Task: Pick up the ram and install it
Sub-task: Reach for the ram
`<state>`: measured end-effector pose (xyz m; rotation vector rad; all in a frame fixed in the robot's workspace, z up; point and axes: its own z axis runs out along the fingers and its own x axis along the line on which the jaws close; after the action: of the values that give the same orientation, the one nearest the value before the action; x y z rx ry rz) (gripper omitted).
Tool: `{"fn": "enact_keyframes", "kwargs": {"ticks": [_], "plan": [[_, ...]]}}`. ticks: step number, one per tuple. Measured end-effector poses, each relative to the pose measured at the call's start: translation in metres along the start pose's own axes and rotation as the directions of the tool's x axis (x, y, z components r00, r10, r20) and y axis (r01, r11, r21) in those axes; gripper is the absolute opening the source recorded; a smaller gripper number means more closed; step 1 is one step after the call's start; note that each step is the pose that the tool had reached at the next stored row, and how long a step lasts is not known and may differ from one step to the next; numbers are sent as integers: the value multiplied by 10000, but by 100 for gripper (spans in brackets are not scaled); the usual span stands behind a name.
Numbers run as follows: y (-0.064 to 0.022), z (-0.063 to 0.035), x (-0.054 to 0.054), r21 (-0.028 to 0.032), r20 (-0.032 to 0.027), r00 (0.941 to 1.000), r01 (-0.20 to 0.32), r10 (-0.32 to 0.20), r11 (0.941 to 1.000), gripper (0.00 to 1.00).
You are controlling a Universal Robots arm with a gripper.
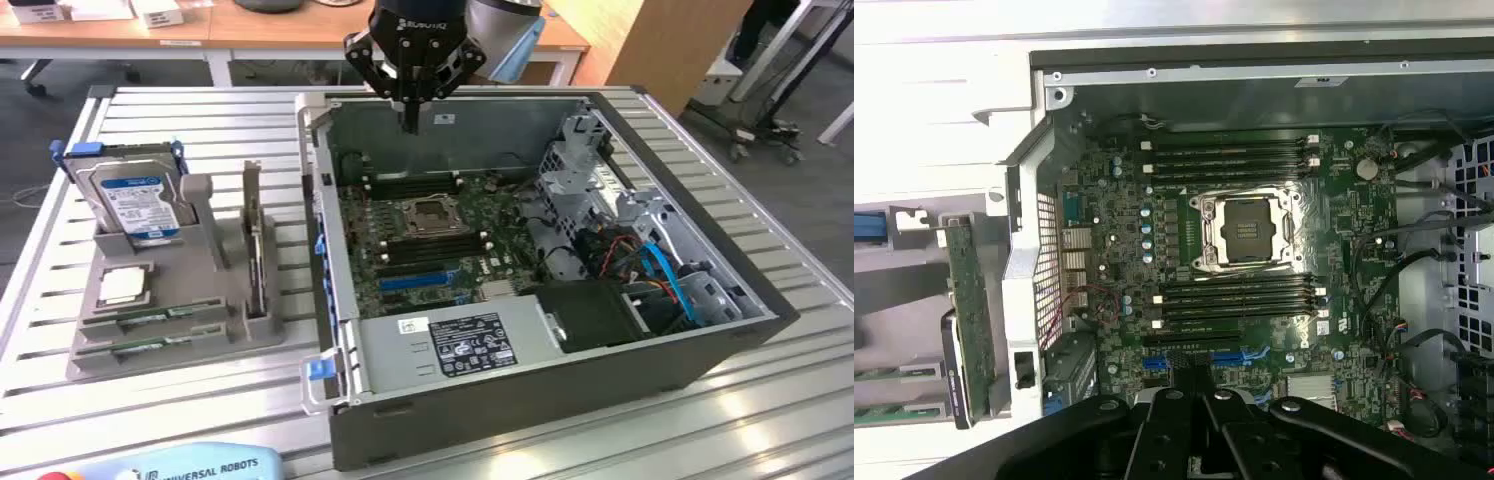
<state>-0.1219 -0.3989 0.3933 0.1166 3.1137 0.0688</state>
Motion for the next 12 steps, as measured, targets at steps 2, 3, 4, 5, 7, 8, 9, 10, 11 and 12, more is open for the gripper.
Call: {"fn": "enact_keyframes", "kwargs": {"ticks": [2, 3, 4, 5, 7, 8, 9, 10, 11, 12], "plan": [[0, 0, 0, 0, 0, 10000, 0, 0, 10000, 10], [0, 0, 0, 0, 0, 10000, 1, -1, 10000, 10], [0, 0, 0, 0, 0, 10000, 0, 0, 10000, 10], [0, 0, 0, 0, 0, 10000, 0, 0, 10000, 10], [0, 0, 0, 0, 0, 10000, 0, 0, 10000, 10], [0, 0, 0, 0, 0, 10000, 0, 0, 10000, 10], [0, 0, 0, 0, 0, 10000, 0, 0, 10000, 10], [0, 0, 0, 0, 0, 10000, 0, 0, 10000, 10], [0, 0, 2, -1, 1, 10000, 0, 0, 10000, 10], [0, 1, 6, -2, 2, 10000, -2, 2, 10000, 10]]}}
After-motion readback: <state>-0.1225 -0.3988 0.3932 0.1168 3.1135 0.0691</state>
